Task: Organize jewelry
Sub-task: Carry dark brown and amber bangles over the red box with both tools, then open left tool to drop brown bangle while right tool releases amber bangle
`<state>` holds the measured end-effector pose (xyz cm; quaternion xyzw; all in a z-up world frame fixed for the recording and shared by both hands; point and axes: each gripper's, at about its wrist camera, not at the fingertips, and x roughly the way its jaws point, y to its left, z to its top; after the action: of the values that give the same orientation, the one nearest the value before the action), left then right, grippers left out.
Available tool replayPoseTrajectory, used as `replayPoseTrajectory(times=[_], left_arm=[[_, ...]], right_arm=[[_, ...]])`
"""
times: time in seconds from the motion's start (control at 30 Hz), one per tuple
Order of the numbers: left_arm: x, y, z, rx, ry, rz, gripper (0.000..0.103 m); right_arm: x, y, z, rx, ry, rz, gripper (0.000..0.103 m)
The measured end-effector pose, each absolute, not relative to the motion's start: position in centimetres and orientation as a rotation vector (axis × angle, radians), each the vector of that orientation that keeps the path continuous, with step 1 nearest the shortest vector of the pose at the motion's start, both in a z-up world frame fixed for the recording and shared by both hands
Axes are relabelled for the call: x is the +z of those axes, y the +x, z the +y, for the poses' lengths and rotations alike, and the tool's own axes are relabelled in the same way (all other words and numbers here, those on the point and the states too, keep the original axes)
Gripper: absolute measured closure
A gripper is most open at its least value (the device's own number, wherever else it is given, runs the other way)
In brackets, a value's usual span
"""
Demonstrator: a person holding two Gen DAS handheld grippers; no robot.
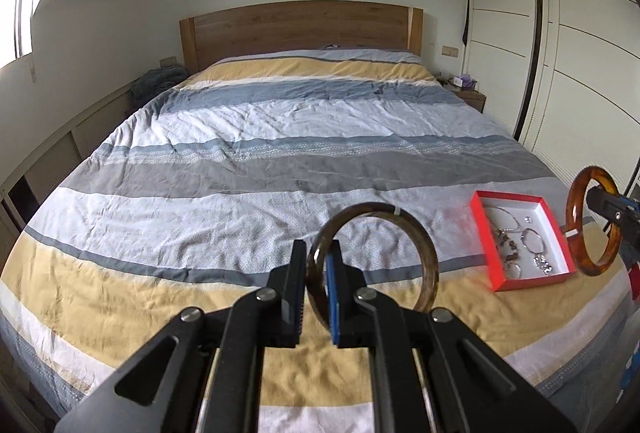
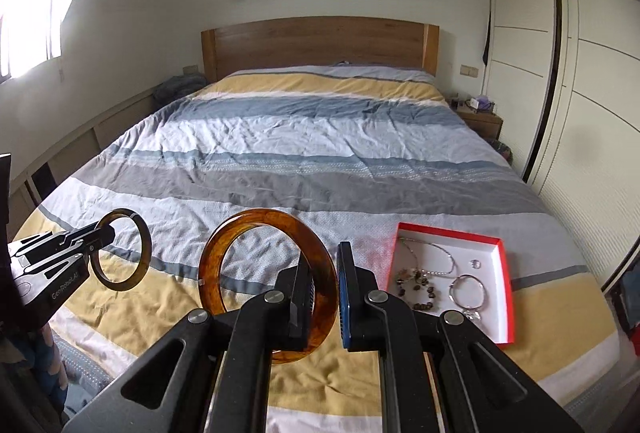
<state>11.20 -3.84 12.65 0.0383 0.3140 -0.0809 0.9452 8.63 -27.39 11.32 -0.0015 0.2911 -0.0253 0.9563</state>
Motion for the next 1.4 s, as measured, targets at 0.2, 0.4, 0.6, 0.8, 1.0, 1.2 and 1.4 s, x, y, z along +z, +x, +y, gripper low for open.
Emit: replayPoseTrajectory(times=[0.2,0.4,0.6,0.8,1.0,1.2,1.4], left_arm=[[15.9,6.9,-5.9,-0.220,0.077,0.580,0.095],[17.5,4.3,-8.6,-0.275,0.085,0.549,0.095],[17.1,4.6,-12.5,-0.320,0.141,0.568,0.094],[14.7,7.3,-18.1,-0.370,0.210,0.633,0.094],[10.4,11.8,-24.3,-0.429,0.255,0.720,0.094],[4.8,16.1,-31.0,-0.476,0.317,0.801,0.094],[0.3,20.0,-35.3,-0.482,0.347,0.852,0.094]], right_arm=[[14.5,2.7,-30.1,-0.107,0.020,0.530,0.092],[16.0,-1.0,-32.3,-0.148,0.018,0.498,0.092],[15.7,-2.0,-36.1,-0.195,0.047,0.497,0.092],[13.5,-0.2,-41.4,-0.241,0.095,0.542,0.092],[9.4,4.4,-46.0,-0.263,0.119,0.621,0.092],[4.6,10.5,-49.4,-0.242,0.120,0.707,0.092],[0.3,16.5,-51.6,-0.206,0.091,0.768,0.092]])
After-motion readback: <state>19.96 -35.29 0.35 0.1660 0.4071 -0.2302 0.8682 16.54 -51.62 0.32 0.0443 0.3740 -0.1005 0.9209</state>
